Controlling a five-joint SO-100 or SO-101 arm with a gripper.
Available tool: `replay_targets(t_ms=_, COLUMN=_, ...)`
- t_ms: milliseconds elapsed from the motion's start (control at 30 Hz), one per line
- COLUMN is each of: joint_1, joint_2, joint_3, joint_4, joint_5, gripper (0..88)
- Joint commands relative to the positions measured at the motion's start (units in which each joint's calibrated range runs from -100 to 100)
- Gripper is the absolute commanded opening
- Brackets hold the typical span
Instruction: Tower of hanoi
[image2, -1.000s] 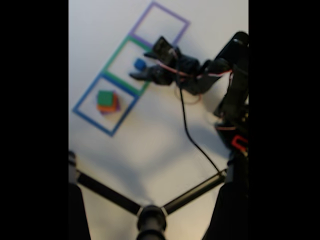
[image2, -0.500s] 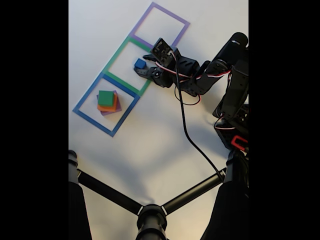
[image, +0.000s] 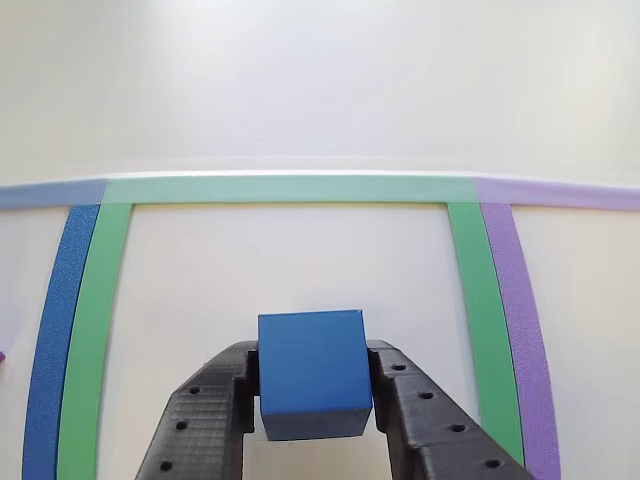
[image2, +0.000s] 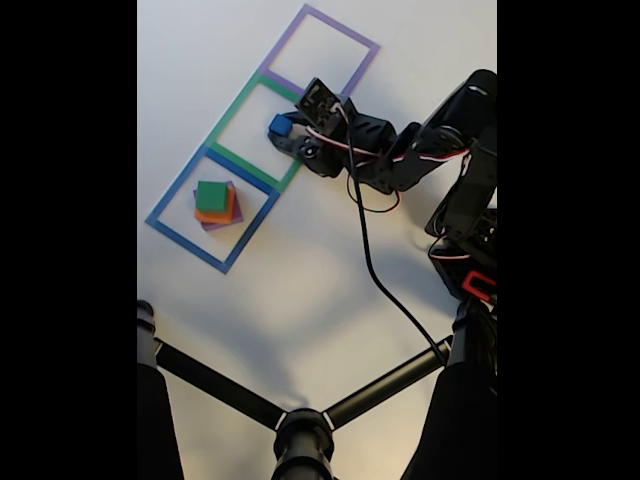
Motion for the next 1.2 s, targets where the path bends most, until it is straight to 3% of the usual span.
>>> replay_targets(t_ms=0, joint_1=-1.3, joint_2=-12.9, joint_3=-2.6, joint_4=12.4, joint_5=0.0, gripper=2.6)
replay_targets(t_ms=133, joint_1=-2.2, joint_2=-21.4, joint_3=-11.8, joint_4=31.5, joint_5=0.0, gripper=2.6)
replay_targets(t_ms=433, joint_1=-5.2, joint_2=-31.9, joint_3=-50.0, joint_4=89.1, joint_5=0.0, gripper=2.6)
replay_targets(t_ms=633, joint_1=-8.3, joint_2=-31.9, joint_3=-72.5, joint_4=115.2, joint_5=0.0, gripper=2.6)
replay_targets(t_ms=867, joint_1=-12.7, joint_2=-33.0, joint_3=-86.7, joint_4=131.7, joint_5=0.0, gripper=2.6)
replay_targets(t_ms=1167, joint_1=-18.2, joint_2=-35.9, joint_3=-87.9, joint_4=137.1, joint_5=0.0, gripper=2.6)
